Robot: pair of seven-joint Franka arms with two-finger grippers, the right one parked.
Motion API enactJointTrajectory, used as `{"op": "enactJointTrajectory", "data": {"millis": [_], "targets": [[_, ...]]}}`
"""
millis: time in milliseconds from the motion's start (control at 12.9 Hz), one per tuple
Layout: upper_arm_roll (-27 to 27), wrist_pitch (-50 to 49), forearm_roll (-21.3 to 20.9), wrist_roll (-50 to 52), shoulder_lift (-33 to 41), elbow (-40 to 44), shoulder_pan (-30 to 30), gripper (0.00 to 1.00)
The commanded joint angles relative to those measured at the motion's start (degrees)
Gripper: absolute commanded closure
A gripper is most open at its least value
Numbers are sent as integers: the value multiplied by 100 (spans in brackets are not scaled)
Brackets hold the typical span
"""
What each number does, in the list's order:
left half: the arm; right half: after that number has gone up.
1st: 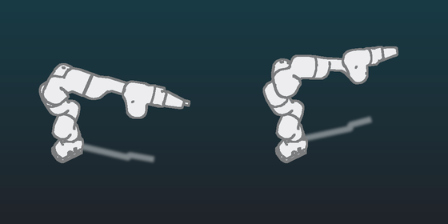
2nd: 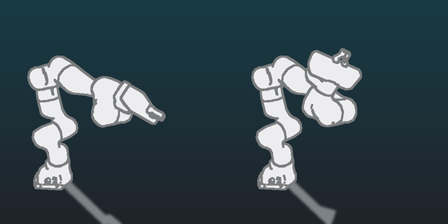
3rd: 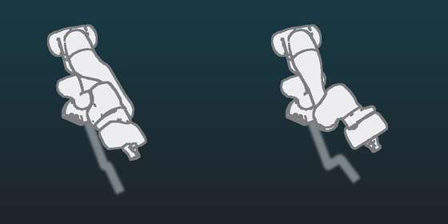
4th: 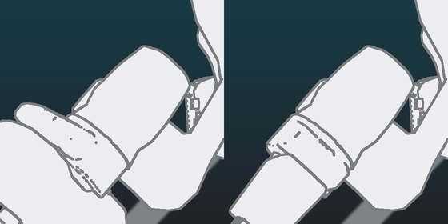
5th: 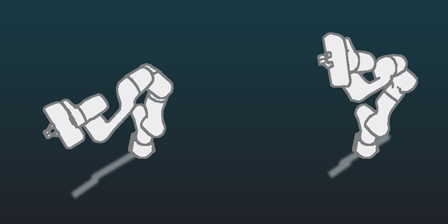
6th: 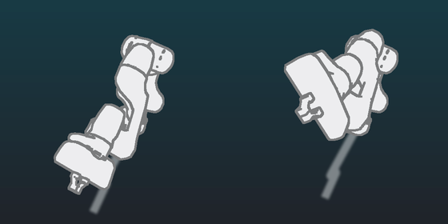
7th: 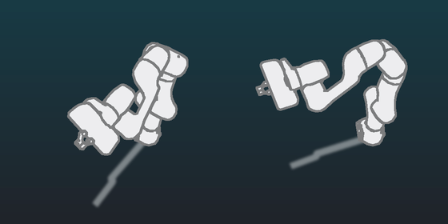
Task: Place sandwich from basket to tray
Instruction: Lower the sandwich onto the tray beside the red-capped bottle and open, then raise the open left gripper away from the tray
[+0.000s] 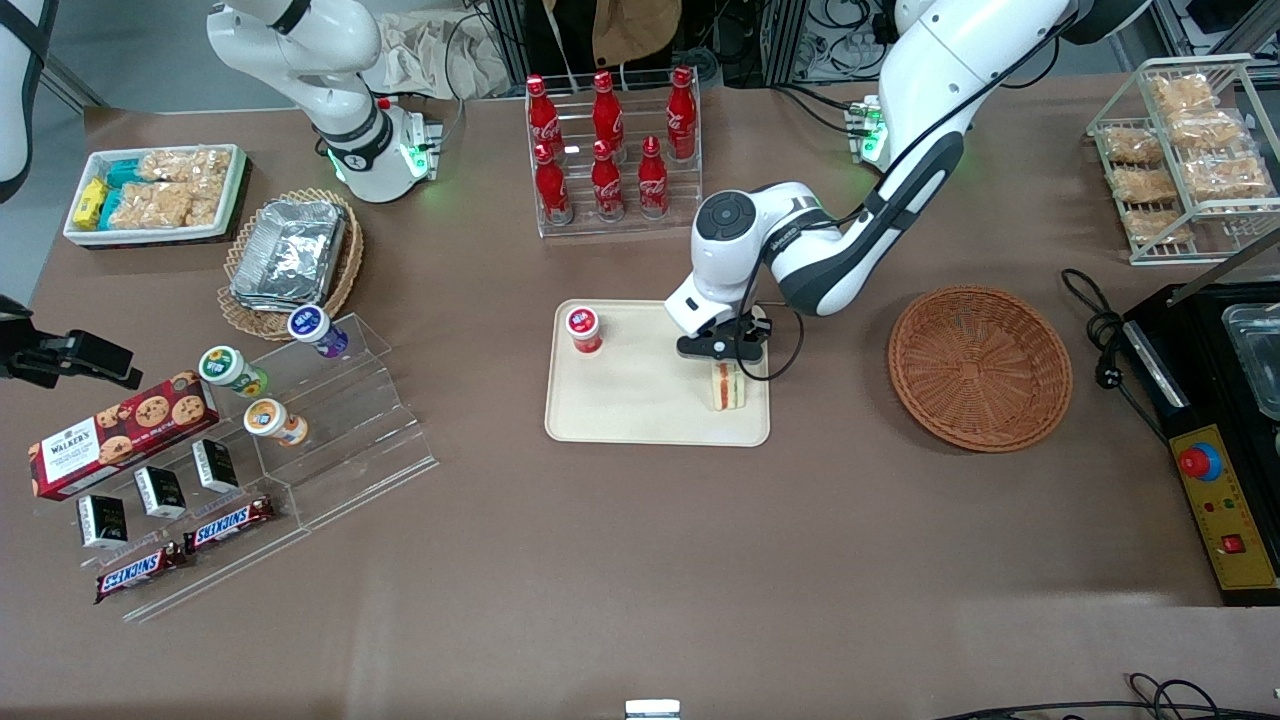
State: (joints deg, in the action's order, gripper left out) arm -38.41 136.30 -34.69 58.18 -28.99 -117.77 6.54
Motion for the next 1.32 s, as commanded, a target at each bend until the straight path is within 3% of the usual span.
{"op": "enactJointTrajectory", "data": {"millis": [0,311,544,778,1089,1244], "targets": [[-35,-33,-170,70,-46,105,-47,0],[-70,-680,101,115,375,491,-135,0],[-35,-1751,1320,9,876,1359,-135,0],[-17,-3078,2244,-403,1472,2213,-731,0],[1149,-4091,2879,-1113,2702,2408,-671,0],[2130,-4732,3029,-2322,3300,2356,-348,0]]}}
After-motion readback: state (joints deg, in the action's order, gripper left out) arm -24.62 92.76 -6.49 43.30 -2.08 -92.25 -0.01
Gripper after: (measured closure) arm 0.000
